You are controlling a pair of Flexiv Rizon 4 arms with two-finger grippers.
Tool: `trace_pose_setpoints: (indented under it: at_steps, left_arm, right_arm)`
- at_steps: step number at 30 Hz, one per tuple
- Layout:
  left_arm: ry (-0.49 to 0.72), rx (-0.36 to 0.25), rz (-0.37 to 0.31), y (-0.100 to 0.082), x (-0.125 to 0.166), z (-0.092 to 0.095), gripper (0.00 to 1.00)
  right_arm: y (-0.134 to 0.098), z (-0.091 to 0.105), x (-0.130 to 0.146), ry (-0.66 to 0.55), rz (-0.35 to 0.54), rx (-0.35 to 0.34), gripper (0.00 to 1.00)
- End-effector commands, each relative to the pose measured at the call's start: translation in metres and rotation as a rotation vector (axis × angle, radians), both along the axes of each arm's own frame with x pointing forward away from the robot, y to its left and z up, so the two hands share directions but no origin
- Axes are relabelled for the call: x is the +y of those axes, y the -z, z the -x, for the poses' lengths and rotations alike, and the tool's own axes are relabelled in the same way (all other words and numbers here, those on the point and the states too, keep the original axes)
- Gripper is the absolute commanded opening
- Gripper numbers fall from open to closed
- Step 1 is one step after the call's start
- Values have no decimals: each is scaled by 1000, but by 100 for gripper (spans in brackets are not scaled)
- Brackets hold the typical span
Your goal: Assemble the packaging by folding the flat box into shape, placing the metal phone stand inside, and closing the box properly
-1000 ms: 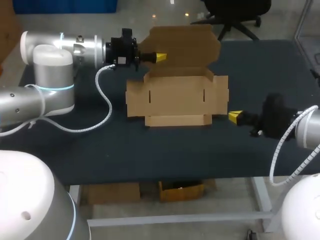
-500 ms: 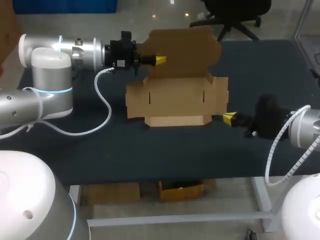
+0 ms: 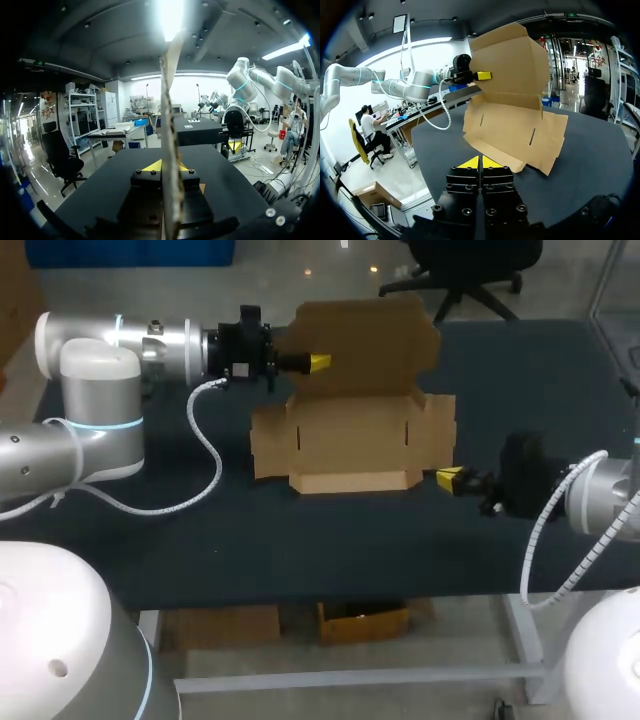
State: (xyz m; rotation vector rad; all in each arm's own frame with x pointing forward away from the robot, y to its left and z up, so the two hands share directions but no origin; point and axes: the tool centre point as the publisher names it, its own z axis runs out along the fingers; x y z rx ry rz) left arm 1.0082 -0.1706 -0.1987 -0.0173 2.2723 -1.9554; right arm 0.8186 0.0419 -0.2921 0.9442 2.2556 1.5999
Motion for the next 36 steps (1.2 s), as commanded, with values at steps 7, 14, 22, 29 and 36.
trace_pose_setpoints:
  at_steps: [7,14,22,29,36]
  left_arm:
    - [-3,-2,2,0,0,1,0]
    - [-3,-2,2,0,0,1,0]
    - [-3,-2,2,0,0,1,0]
    - [-3,-2,2,0,0,1,0]
    - [-3,-2,2,0,0,1,0]
  right_arm:
    - [5,-4,11,9,-4,-21,0]
    - [16,-9,33,21,-24,-54,0]
    - [29,-19,58,32,-10,-61,0]
    - [47,-29,76,33,0,-31,0]
    - [62,-43,91,39,3,-11,0]
